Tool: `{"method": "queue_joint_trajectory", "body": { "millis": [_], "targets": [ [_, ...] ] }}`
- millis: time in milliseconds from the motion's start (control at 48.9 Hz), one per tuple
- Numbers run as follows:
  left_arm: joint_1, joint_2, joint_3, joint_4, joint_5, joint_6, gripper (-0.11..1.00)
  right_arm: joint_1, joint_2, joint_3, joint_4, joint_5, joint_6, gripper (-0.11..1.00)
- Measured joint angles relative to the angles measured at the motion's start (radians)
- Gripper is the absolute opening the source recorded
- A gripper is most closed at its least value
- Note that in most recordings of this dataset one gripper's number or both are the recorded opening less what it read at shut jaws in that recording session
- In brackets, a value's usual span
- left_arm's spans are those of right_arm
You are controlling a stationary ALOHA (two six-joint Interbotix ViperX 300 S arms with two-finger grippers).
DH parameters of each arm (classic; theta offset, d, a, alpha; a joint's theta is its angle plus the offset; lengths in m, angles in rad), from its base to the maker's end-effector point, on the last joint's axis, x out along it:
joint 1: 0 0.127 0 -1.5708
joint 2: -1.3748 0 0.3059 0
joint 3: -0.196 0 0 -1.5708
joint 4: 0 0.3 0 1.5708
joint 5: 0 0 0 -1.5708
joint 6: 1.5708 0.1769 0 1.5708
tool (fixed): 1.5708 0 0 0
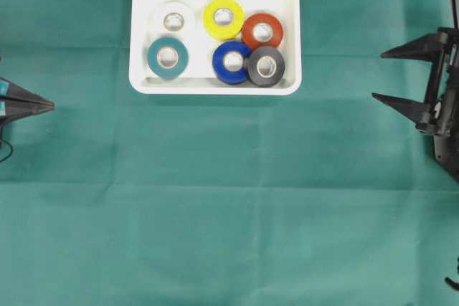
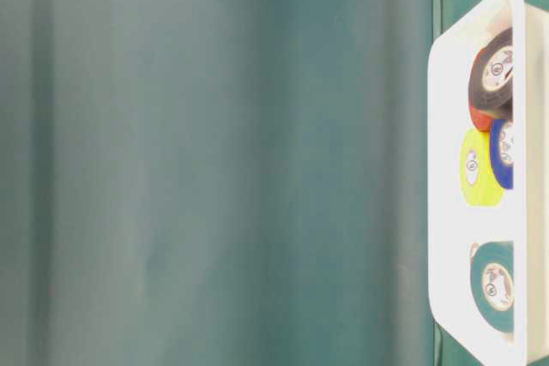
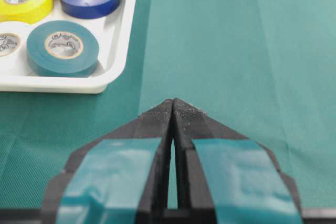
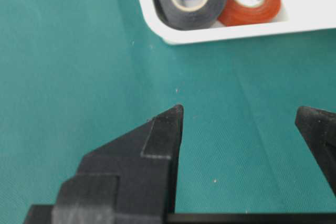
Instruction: Put the tape into the white case with the right arm.
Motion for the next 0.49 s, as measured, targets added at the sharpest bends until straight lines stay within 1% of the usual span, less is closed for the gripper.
{"method": "queue_joint_trajectory", "body": {
  "millis": [143, 348, 491],
  "targets": [
    [0.003, 0.0, 0.0, -0.002, 0.0, 0.0, 0.0, 0.0, -0.054, 0.009, 0.0, 0.0, 0.0, 0.7],
    [0.009, 0.0, 0.0, -0.002, -0.002, 0.0, 0.0, 0.0, -0.031, 0.011, 0.002, -0.008, 0.003, 0.71],
    [0.011, 0.0, -0.002, 0.0, -0.002, 0.0, 0.0, 0.0, -0.006, 0.012, 0.002, -0.052, 0.003, 0.71]
  ]
}}
